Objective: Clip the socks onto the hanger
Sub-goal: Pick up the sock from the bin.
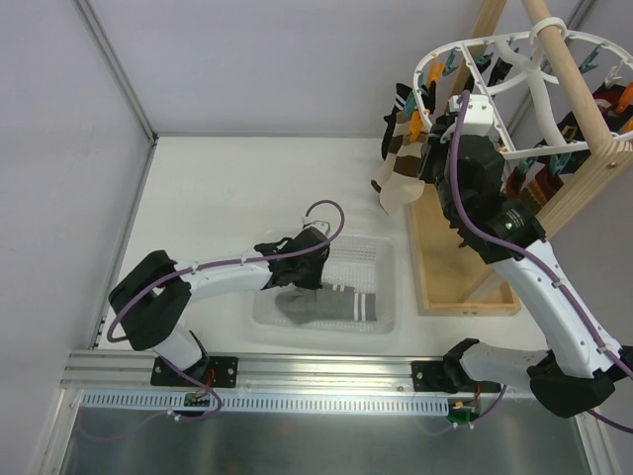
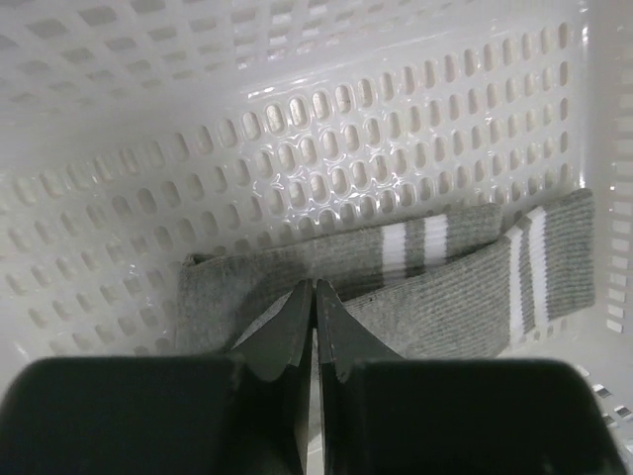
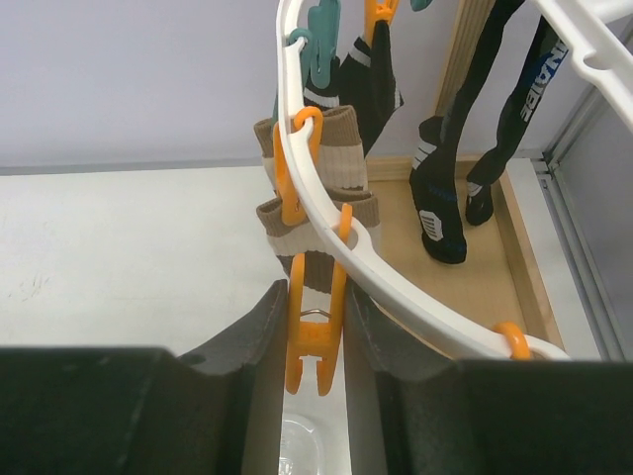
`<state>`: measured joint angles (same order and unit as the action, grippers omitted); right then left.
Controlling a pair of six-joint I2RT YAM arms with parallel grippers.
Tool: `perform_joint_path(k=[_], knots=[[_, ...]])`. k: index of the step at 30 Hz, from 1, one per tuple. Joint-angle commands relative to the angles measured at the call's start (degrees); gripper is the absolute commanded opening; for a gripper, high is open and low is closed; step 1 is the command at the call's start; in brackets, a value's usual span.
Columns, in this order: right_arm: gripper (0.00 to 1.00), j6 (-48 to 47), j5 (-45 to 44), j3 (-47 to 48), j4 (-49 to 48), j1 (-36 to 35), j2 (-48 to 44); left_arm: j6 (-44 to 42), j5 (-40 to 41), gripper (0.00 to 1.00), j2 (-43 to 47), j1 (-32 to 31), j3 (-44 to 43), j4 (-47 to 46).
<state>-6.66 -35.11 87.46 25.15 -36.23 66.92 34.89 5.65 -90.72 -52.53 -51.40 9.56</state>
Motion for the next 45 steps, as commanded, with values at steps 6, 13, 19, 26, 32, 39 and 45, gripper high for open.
perform_joint_path(k=[6, 13, 19, 26, 32, 39, 45], knots=[[0.01, -0.6, -1.1, 0.4, -3.2, 0.7, -2.9, -6.2, 4.8, 0.00, 13.1, 2.0, -4.4, 0.1], [0.01, 0.1, -1.0, -0.8, -3.1, 0.9, -4.2, -9.7, 9.5, 0.00, 21.2, 3.0, -3.3, -0.1], [0.01, 0.3, -0.8, -1.9, -3.8, 0.8, -5.2, -8.8, 12.3, 0.00, 23.4, 3.5, 1.5, 0.0], [0.01, 0.2, 0.3, -2.1, -3.2, 0.8, -4.6, -6.4, 12.9, 0.01, 20.2, 3.4, 6.3, 0.8], [0.01, 0.2, 0.7, -1.3, -2.3, 0.7, -3.9, -11.6, 10.0, 0.62, 19.9, 3.5, 3.9, 3.7], [0.01, -0.2, 0.6, -0.5, -2.1, 0.7, -3.1, -22.7, 4.8, 0.72, 19.0, 2.6, -5.5, 8.2], [0.01, -0.4, 0.7, -0.1, -2.1, 0.8, -2.1, -32.0, 0.8, 0.72, 13.0, -2.0, -7.1, 9.2]])
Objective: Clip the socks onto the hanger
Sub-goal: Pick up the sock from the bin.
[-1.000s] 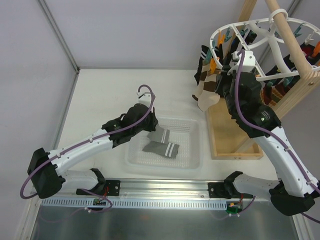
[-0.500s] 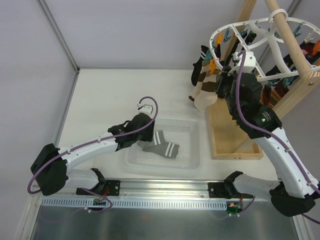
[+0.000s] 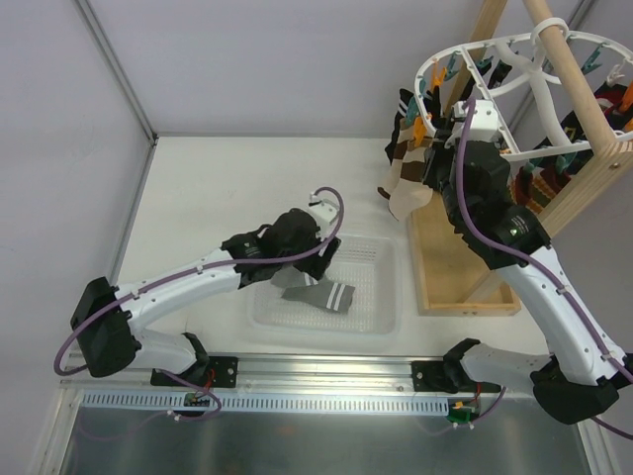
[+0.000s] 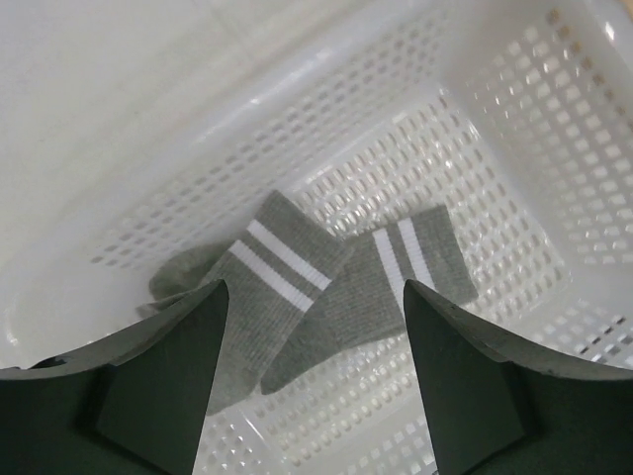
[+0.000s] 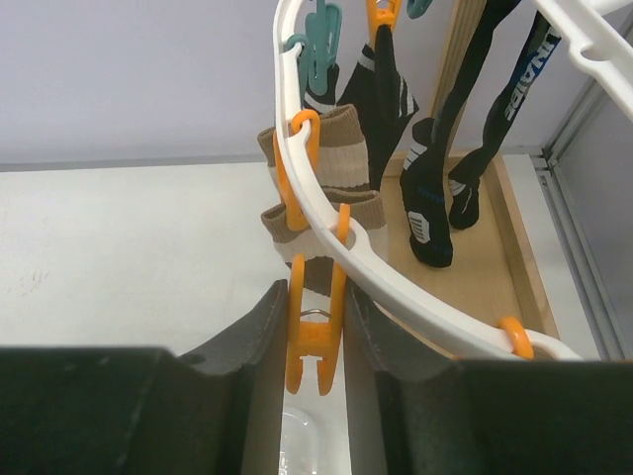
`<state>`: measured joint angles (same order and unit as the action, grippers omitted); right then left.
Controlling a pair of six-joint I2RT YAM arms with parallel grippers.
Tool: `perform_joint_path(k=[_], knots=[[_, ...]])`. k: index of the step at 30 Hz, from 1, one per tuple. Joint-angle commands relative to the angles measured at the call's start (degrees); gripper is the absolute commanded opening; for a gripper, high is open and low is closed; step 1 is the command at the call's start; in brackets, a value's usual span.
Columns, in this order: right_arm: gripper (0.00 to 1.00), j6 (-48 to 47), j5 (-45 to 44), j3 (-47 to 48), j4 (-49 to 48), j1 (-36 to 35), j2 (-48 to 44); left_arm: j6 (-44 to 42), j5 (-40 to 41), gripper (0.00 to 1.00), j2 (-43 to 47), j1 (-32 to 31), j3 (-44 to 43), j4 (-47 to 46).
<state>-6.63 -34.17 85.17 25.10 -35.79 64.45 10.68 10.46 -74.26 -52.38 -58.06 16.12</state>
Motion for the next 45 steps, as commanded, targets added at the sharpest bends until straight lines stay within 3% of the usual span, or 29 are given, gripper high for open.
perform_joint_path(k=[1, 13, 24, 33, 37, 38, 40, 45], knots=[[0.01, -0.5, -0.2, 2.5, -2.0, 0.4, 0.6, -9.4, -4.3, 0.71, -5.1, -3.3, -0.2, 2.7], [0.01, -0.8, -0.5, 1.9, -1.9, 0.4, 0.2, -11.8, -0.5, 0.66, -13.1, -5.8, 1.7, -0.5], [0.01, -1.1, 0.0, 2.6, -1.9, 0.4, 0.4, -9.1, 6.5, 0.54, -19.0, -7.3, 2.8, -6.7], [0.01, -1.2, 0.0, 3.2, -1.7, 0.3, 0.7, -8.7, 9.8, 0.51, -22.3, -7.3, 3.2, -8.6], [0.01, -1.2, -0.1, 3.3, -1.7, 0.4, 0.9, -8.1, 9.8, 0.35, -22.9, -7.3, 3.5, -9.7], [0.01, -1.1, -0.1, 3.3, -1.7, 0.4, 1.0, -8.0, 10.2, 0.24, -23.0, -7.3, 3.4, -9.8], [0.01, -1.2, -0.1, 3.5, -1.7, 0.4, 1.1, -7.3, 11.0, 0.14, -22.4, -7.3, 3.4, -9.7], [0.01, -1.2, 0.2, 4.0, -1.5, 0.4, 1.8, -6.6, 11.4, 0.04, -18.0, -7.2, 3.4, -9.7]])
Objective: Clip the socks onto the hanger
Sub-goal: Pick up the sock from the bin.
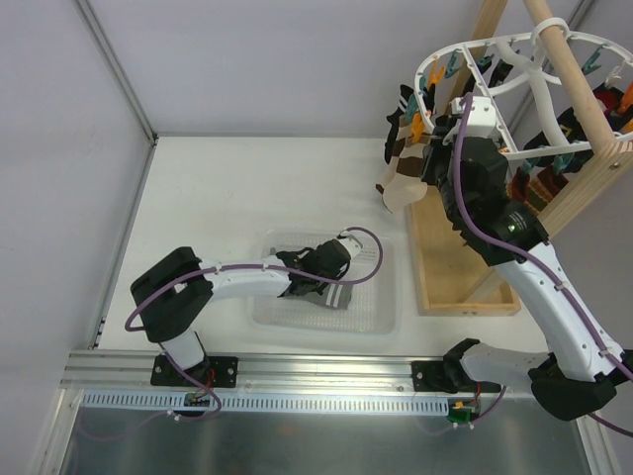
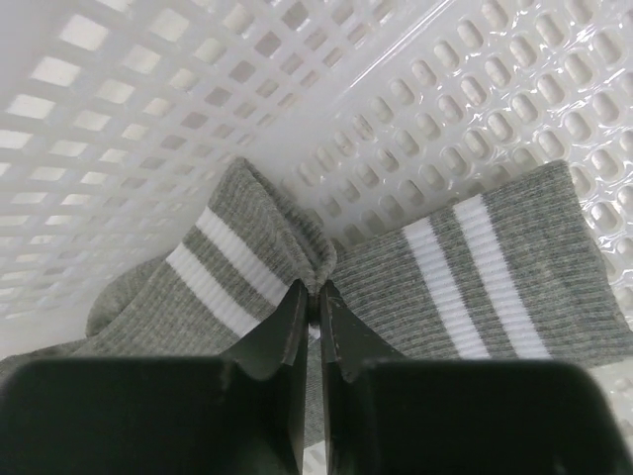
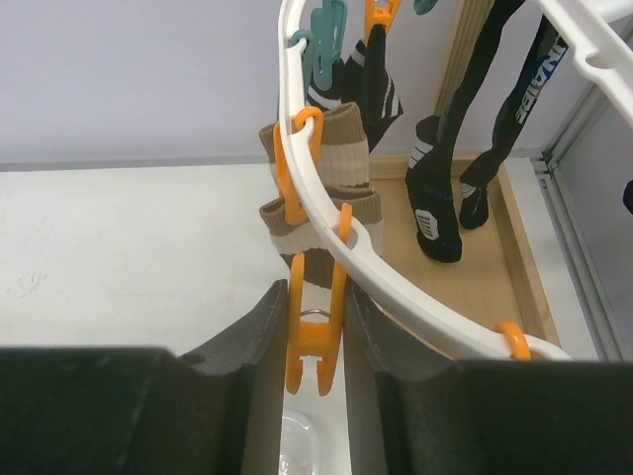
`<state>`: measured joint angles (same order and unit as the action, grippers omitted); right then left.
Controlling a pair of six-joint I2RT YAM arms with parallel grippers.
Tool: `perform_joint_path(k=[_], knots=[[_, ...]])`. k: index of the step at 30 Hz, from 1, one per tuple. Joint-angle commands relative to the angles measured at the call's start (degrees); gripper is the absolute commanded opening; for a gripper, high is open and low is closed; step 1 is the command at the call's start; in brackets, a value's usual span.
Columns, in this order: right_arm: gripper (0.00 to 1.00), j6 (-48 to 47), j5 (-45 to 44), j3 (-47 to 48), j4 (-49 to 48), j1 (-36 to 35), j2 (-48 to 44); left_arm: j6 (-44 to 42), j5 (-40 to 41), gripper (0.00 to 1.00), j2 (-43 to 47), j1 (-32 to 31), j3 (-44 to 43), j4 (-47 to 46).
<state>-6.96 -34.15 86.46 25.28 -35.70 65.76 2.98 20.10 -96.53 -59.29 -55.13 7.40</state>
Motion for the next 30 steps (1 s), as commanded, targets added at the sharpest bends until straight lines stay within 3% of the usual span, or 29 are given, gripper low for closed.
perform_joint_path(k=[1, 6, 12, 18, 23, 30], knots=[[0.01, -0.8, 0.2, 2.8, -1.5, 0.3, 0.7, 1.4, 1.7, 0.01, 6.2, -0.1, 0.5, -1.0], [0.01, -0.5, 0.5, 2.9, -1.6, 0.2, 1.0, 3.2, -0.9, 0.00, 14.2, 1.2, 0.9, -1.0], [0.01, 0.5, 2.2, 2.9, -2.2, 0.3, 1.1, 2.6, -13.4, 0.00, 26.2, 3.6, 2.6, -4.4], [0.01, 2.2, 5.9, 3.2, -3.0, 0.3, 0.9, 3.7, -21.8, 0.00, 32.2, 6.5, 1.3, -9.8], [0.01, 3.3, 8.4, 2.7, -4.0, 0.3, 0.3, 4.3, -26.2, 0.00, 30.7, 6.9, -3.8, -13.4], [0.01, 5.1, 11.7, 1.9, -5.1, 0.3, -0.6, 9.7, -31.9, 0.00, 21.1, 7.0, -15.3, -16.4]])
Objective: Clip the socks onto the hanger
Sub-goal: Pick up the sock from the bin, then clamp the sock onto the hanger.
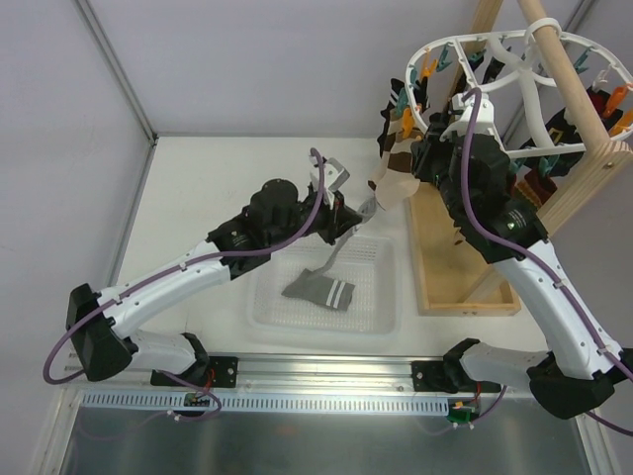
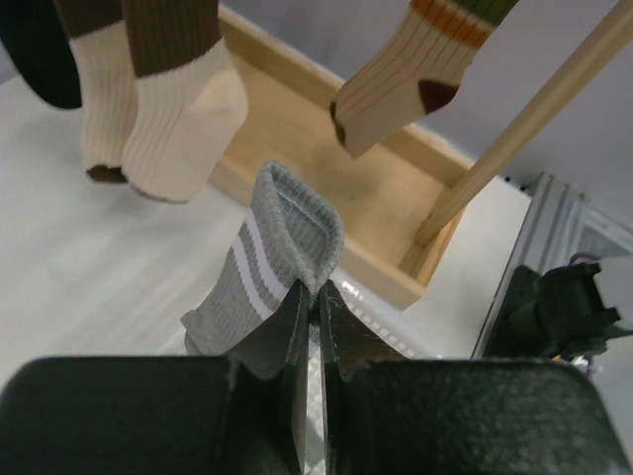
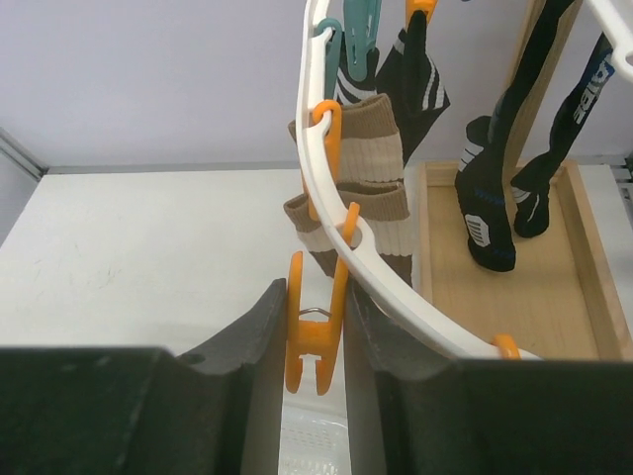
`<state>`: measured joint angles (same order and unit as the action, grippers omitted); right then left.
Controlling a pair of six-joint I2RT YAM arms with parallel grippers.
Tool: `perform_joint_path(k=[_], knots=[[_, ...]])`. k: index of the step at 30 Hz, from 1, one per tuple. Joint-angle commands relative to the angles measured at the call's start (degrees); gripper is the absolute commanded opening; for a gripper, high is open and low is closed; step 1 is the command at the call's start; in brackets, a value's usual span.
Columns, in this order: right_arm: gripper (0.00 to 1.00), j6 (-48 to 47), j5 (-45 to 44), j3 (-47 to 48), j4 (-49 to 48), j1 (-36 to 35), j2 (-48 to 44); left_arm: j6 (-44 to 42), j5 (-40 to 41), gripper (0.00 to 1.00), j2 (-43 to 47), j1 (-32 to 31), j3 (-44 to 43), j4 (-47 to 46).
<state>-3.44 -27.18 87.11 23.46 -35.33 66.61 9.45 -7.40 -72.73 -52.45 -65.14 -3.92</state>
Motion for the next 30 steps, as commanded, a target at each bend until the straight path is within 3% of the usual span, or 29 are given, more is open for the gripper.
perform_joint_path(k=[1, 13, 30], knots=[[0.01, 1.6, 4.7, 1.1, -3.3, -0.1, -1.6, 3.6, -4.6, 0.00, -3.6, 0.2, -7.8, -5.3], [0.01, 1.6, 3.7, -0.5, -5.0, -0.1, -3.0, 7.8, -9.2, 0.00, -14.2, 1.2, -21.1, -6.5], [0.01, 0.7, 2.8, -0.8, -4.8, -0.1, -2.9, 12.3, -12.6, 0.00, -16.4, 2.3, -23.4, -10.4]])
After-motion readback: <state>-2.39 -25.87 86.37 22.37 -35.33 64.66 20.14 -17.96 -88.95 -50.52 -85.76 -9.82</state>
